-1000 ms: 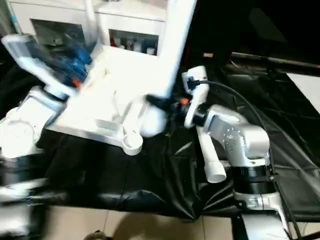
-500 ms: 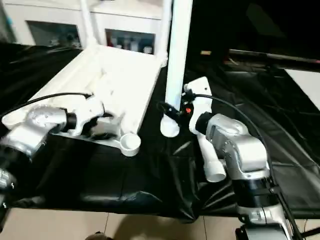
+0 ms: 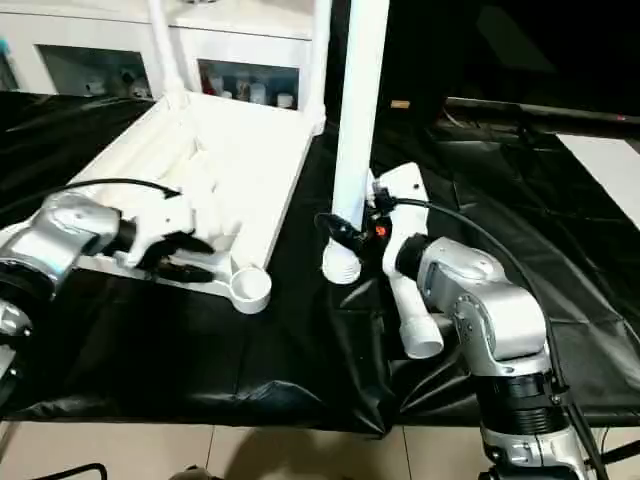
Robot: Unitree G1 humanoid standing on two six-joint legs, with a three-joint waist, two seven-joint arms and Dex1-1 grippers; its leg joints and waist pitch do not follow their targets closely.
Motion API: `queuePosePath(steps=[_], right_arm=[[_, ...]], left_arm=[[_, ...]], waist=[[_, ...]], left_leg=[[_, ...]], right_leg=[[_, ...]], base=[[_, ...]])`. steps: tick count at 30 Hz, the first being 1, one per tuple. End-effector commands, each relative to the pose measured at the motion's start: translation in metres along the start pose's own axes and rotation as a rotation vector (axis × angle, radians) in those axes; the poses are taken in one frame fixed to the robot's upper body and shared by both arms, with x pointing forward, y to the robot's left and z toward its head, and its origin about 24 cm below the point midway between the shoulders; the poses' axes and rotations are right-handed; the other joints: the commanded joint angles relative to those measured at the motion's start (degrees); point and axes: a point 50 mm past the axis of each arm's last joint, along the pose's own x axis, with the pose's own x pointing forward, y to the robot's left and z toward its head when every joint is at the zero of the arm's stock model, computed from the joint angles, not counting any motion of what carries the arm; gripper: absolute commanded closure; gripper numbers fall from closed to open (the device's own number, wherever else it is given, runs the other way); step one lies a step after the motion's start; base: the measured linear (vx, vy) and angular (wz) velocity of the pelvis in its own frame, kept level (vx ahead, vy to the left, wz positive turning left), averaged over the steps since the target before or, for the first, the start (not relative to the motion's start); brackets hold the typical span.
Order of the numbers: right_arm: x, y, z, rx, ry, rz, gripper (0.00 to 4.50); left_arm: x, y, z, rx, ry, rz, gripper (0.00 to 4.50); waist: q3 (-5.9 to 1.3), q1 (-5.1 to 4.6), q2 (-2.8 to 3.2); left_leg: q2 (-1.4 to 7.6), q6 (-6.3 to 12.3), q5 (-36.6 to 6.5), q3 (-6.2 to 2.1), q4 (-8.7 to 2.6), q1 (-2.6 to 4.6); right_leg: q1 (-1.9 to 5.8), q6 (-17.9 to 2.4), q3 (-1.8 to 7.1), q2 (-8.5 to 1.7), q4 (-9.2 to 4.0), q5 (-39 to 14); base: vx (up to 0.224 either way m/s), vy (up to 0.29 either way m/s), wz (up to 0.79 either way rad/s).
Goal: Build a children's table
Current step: Insert table leg to table base
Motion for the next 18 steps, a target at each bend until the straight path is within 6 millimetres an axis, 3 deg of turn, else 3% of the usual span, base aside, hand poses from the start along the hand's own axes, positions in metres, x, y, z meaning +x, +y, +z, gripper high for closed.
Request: queuePosePath(steps=[1,4,11,18], right_arm=[[-0.003,-0.001,0.006,-0.021,-0.004,0.001,2.66],[-0.002,-0.001,0.006,-0.022,-0.002,0.009,2.66],[0.000,0.000,0.006,-0.026,0.001,0.025,2.66],[0.001,0.002,0.007,-0.033,0.000,0.040,2.66]], left_arm=[[-0.004,0.002,0.002,0.018,0.012,-0.006,2.50],[0.000,0.000,-0.005,0.027,0.049,-0.020,2.58],[0.013,0.002,-0.010,0.118,0.136,0.097,3.23],[0.009,0.000,-0.010,0.090,0.146,0.025,3.68]], waist=[[-4.21,0.12,0.20],[-4.19,0.19,0.15],[-4.21,0.41,-0.03],[-4.17,0.01,-0.25]], left_leg=[[2.58,-1.29,-7.66,-0.20,-4.00,0.89],[2.59,-1.13,-7.92,-0.20,-4.01,0.90],[2.89,-1.12,-8.40,-0.32,-4.10,1.01],[2.65,-1.52,-8.57,-0.35,-4.13,0.62]], right_leg=[[3.24,-11.78,2.83,-5.07,-3.69,-6.23],[3.27,-11.44,2.88,-5.16,-3.82,-6.74],[3.20,-11.09,2.85,-5.34,-3.87,-7.08],[3.40,-10.42,2.80,-5.37,-4.01,-9.09]], base=[[0.000,0.000,0.00],[0.000,0.000,0.00],[0.000,0.000,0.00],[0.000,0.000,0.00]])
